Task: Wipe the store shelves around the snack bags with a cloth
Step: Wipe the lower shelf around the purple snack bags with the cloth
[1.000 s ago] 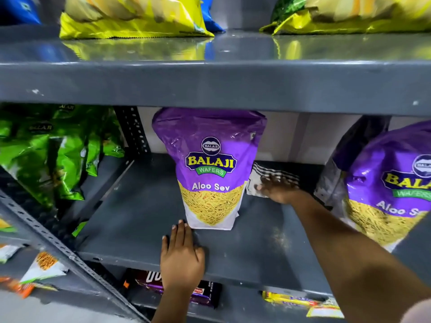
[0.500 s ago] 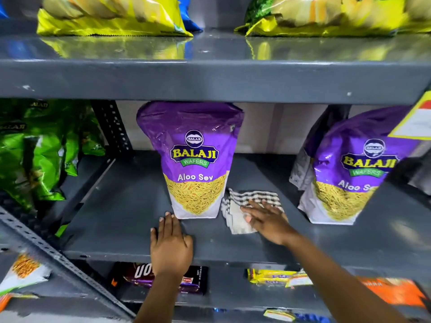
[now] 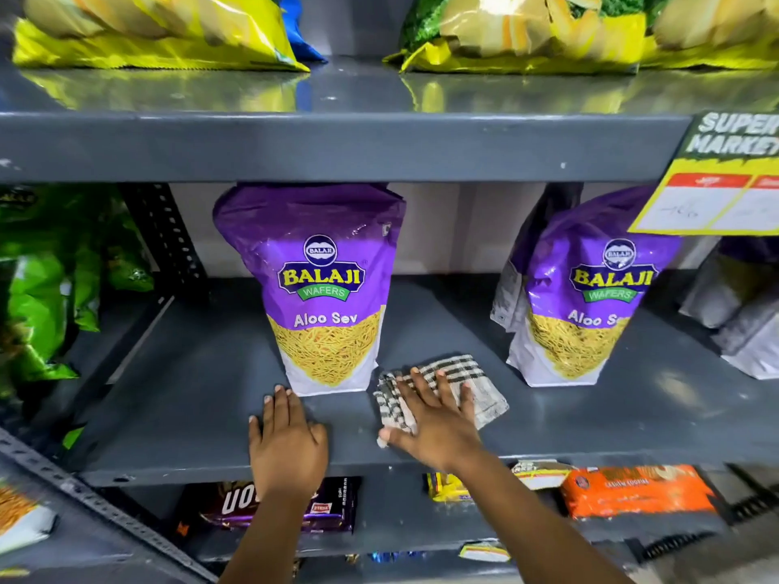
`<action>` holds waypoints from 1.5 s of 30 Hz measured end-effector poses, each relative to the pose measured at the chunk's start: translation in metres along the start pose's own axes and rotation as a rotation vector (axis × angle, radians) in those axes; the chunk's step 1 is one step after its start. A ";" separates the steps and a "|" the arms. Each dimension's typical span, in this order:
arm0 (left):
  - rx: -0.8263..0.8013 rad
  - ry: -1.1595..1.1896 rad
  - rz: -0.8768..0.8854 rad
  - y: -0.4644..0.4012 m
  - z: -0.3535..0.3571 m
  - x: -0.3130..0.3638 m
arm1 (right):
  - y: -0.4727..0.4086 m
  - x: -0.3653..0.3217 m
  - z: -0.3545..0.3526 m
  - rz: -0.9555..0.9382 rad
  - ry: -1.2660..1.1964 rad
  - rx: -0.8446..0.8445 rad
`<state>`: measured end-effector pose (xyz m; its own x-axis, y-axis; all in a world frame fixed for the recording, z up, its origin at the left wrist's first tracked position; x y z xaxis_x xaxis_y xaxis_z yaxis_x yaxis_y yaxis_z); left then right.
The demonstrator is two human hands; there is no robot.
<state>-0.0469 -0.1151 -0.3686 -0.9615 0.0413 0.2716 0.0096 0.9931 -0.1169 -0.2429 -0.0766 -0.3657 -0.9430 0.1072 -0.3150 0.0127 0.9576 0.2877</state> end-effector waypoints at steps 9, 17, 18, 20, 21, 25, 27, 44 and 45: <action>-0.006 -0.019 0.010 0.000 -0.001 0.001 | 0.044 0.077 -0.009 0.036 0.086 0.107; 0.002 -0.011 0.015 0.001 -0.003 0.003 | 0.062 0.034 -0.083 -0.026 -0.232 0.452; -0.002 -0.017 0.012 0.001 -0.002 0.002 | 0.057 0.002 -0.073 -0.131 -0.170 0.387; -0.016 -0.030 0.020 0.002 -0.001 0.001 | 0.049 -0.042 -0.017 -0.245 -0.040 0.035; -0.016 -0.033 0.026 0.001 0.000 0.000 | 0.047 -0.047 0.007 -0.240 -0.044 -0.117; -0.010 -0.036 0.026 0.000 0.002 -0.001 | 0.033 -0.057 -0.008 -0.101 -0.398 0.050; -0.006 -0.027 0.017 0.000 0.003 -0.001 | 0.024 -0.065 -0.007 -0.082 -0.340 0.113; 0.015 0.052 -0.016 0.005 -0.001 -0.001 | 0.064 0.096 -0.016 0.074 -0.031 0.064; 0.032 0.079 -0.023 0.008 -0.002 0.000 | 0.068 0.110 -0.020 0.113 -0.060 0.064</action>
<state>-0.0464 -0.1073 -0.3679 -0.9366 0.0283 0.3491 -0.0222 0.9899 -0.1398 -0.3528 -0.0047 -0.3623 -0.9130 0.2291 -0.3376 0.1407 0.9535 0.2666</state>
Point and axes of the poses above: each hand's wrist, its own y-axis away from the middle knuckle, its own z-axis out of the palm, x = y × z, the point moved 9 cm from there along -y, towards the middle knuckle, and after that the axes turned 1 degree about x, right-handed, at the moved point
